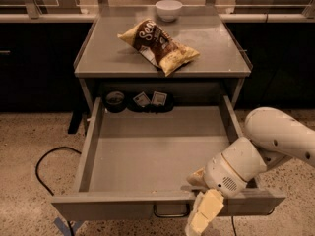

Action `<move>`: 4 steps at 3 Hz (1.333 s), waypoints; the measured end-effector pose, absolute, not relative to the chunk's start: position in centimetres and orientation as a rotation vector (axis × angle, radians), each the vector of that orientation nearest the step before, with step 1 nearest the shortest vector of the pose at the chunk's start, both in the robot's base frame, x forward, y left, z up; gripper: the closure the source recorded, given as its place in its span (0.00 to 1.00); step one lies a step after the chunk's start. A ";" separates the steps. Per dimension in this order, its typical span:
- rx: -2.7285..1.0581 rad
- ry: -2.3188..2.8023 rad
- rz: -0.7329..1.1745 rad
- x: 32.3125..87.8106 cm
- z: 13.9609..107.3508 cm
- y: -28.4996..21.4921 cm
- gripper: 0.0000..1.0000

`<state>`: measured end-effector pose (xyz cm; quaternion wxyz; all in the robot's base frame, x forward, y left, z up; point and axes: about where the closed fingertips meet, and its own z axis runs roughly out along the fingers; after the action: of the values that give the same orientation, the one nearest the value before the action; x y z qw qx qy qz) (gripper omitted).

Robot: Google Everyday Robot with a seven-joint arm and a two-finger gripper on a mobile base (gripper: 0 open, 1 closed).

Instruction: Open top drawer

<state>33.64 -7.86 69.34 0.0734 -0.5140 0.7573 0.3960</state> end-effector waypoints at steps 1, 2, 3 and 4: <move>-1.514 2.281 1.263 31.6 68.8 -8.1 0.00; -1.511 2.281 1.273 31.4 68.9 -8.1 0.00; -1.456 2.298 1.309 29.6 69.3 -8.5 0.00; -1.454 2.290 1.323 29.5 69.9 -8.3 0.00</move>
Offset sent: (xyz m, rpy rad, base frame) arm -0.1057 -0.0213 -0.0003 0.1132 0.1999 -0.1135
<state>29.50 -8.30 69.86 0.0616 -0.4808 0.7574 0.4375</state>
